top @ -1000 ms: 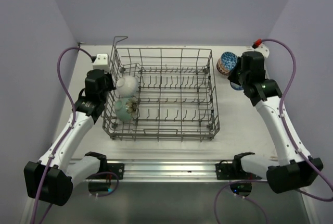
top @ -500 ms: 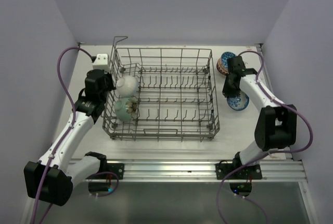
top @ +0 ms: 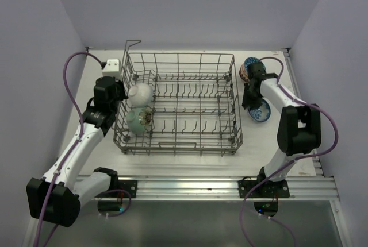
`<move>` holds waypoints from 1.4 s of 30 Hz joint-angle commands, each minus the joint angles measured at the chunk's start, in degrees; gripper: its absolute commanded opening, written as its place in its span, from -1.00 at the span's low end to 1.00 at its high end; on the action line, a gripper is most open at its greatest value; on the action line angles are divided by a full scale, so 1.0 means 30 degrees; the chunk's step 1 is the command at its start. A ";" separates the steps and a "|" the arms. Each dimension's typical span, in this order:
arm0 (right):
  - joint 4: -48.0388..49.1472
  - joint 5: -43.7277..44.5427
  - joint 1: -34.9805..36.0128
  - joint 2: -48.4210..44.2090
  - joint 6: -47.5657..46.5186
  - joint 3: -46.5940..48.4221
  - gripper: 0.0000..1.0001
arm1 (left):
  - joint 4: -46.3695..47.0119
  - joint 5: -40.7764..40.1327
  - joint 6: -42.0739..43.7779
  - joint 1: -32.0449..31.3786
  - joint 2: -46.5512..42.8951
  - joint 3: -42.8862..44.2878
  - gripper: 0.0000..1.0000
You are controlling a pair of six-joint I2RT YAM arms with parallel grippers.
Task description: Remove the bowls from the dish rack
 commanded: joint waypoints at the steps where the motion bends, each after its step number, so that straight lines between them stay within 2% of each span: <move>1: -0.0123 -0.0150 -0.0051 -0.0283 -0.0543 0.0680 -0.27 | -0.0070 -0.0620 0.0056 0.0032 -0.0258 -0.0029 -1.00; 2: -0.0182 -0.0151 -0.0080 -0.0283 -0.0543 0.0767 -0.11 | -0.0070 -0.0591 0.0056 0.0032 -0.0229 -0.0058 -1.00; 4: -0.0328 -0.0385 -0.0051 -0.0399 -0.0631 0.0885 0.09 | -0.0070 -0.0591 0.0056 0.0032 -0.0258 -0.0058 -1.00; 10: -0.1089 -0.0327 -0.0051 -0.1715 -0.0397 0.1558 0.27 | -0.0012 -0.0649 0.0114 0.0032 -0.0345 -0.0058 -1.00; 15: -0.1123 -0.0354 -0.0022 -0.5227 0.0890 0.2497 0.29 | -0.0040 -0.0533 0.0085 0.0032 -0.0346 -0.0087 -1.00; 20: 0.4466 -0.3720 0.0853 -0.9974 0.3577 -0.1037 0.35 | -0.0012 -0.0298 -0.0003 0.0032 -0.0375 -0.0058 -1.00; 21: 0.5316 -0.3870 0.1553 -1.0792 0.3936 -0.1396 0.37 | -0.0040 -0.0211 -0.0003 0.0032 -0.0375 -0.0058 -1.00; 22: 0.6224 -0.3726 0.3300 -1.0858 0.4142 -0.1545 0.42 | -0.0041 -0.0123 -0.0003 0.0032 -0.0375 -0.0058 -1.00; 25: 0.6875 -0.4831 0.6148 -0.9113 0.4378 -0.0788 0.44 | 0.0018 -0.0064 -0.0033 -0.0026 -0.0346 -0.0087 -1.00; 27: 0.7343 -0.5451 0.7209 -0.8022 0.4992 0.0032 0.44 | 0.0076 -0.0064 -0.0003 -0.0114 -0.0374 -0.0116 -1.00; 31: 1.0823 -0.7089 1.0485 -0.5620 0.6310 0.0620 0.49 | 0.0194 -0.0005 0.0085 -0.0290 -0.0492 -0.0204 -1.00; 33: 1.1271 -0.7299 1.1429 -0.3746 0.6838 0.1672 0.51 | 0.0165 -0.0034 0.0173 -0.0290 -0.0405 -0.0147 -1.00; 35: 1.1447 -0.7533 1.2718 -0.1703 0.7306 0.2957 0.57 | 0.0135 -0.0180 0.0202 -0.0290 -0.0346 -0.0117 -1.00; 38: 1.1506 -0.8032 1.3979 0.0587 0.8039 0.4482 0.75 | 0.0164 -0.0180 0.0202 -0.0290 -0.0346 -0.0175 -1.00; 39: 1.1449 -0.7771 1.4562 0.1031 0.8157 0.4750 0.85 | 0.0135 -0.0239 0.0202 -0.0319 -0.0346 -0.0175 -1.00; 42: 1.1419 -0.6920 1.5531 0.1940 0.8246 0.5191 0.92 | 0.0135 -0.0269 0.0231 -0.0319 -0.0345 -0.0175 -1.00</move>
